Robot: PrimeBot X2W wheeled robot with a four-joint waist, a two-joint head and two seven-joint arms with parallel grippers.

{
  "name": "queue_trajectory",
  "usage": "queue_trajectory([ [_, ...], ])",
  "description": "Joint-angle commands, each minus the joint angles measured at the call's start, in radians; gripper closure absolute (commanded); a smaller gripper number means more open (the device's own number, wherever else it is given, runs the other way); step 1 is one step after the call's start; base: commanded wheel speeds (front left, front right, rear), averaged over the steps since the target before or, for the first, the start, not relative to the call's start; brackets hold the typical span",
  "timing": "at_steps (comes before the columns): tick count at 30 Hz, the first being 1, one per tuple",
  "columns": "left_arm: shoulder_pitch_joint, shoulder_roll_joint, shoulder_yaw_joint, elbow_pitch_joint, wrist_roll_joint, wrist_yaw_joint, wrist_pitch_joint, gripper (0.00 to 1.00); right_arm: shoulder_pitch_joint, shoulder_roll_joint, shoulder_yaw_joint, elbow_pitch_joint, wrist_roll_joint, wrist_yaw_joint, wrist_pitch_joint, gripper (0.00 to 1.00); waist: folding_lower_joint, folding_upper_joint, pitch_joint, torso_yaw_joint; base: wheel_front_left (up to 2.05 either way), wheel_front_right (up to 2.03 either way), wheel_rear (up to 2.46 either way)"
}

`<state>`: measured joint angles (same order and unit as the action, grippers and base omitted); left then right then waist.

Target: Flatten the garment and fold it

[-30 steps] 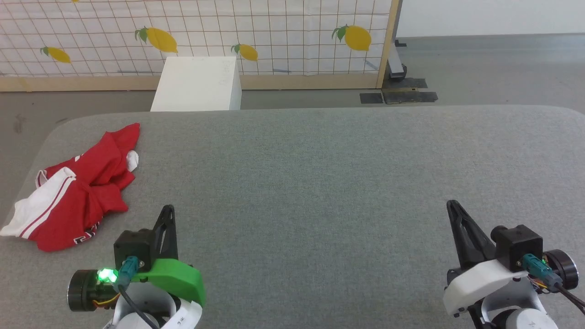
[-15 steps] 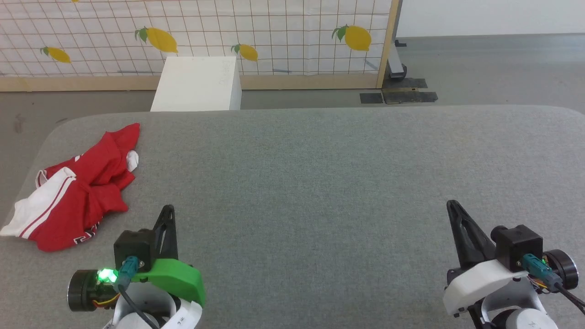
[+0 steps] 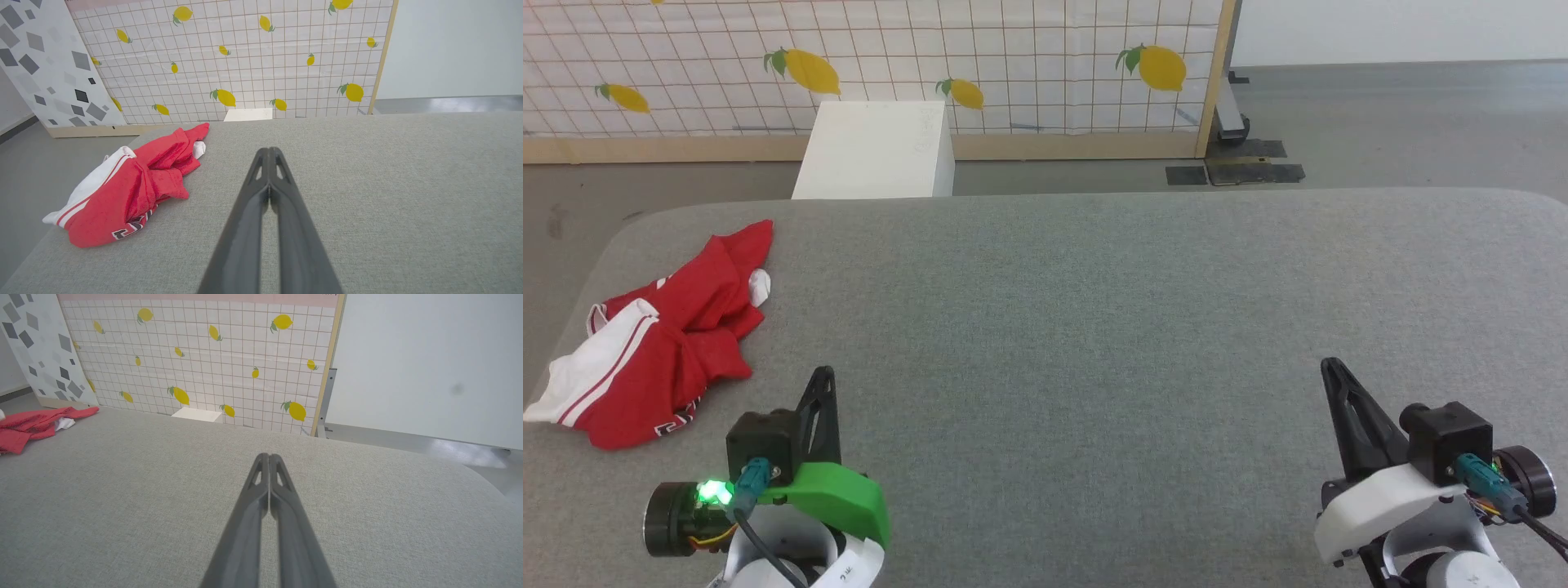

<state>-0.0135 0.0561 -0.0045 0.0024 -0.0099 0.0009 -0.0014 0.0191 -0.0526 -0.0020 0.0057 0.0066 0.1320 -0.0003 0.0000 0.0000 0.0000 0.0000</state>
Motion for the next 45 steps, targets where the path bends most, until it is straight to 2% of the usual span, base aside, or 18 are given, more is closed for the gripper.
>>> queue_trajectory([
  [1, 0.013, -0.006, 0.005, -0.002, 0.01, -0.001, 0.001, 1.0, -0.019, 0.002, 0.002, -0.006, -0.007, -0.001, 0.0, 1.0, 0.0, 0.0, 0.0, 0.0, 0.0, 0.0, 0.0],
  [39, 0.013, -0.006, 0.005, -0.002, 0.01, -0.001, 0.001, 1.0, -0.019, 0.002, 0.002, -0.006, -0.007, -0.001, 0.0, 1.0, 0.0, 0.0, 0.0, 0.0, 0.0, 0.0, 0.0],
  [40, 0.0, 0.0, -0.001, 0.0, 0.0, 0.0, 0.0, 0.0, 0.0, 0.0, 0.0, 0.0, 0.0, 0.0, 0.0, 0.0, 0.0, 0.0, 0.0, 0.0, 0.0, 0.0, 0.0],
  [45, 0.0, 0.0, -0.004, 0.0, 0.0, 0.0, 0.0, 0.0, 0.0, 0.0, 0.0, 0.001, 0.0, 0.0, 0.0, 0.0, 0.0, 0.0, 0.0, 0.0, 0.0, 0.0, 0.0],
])
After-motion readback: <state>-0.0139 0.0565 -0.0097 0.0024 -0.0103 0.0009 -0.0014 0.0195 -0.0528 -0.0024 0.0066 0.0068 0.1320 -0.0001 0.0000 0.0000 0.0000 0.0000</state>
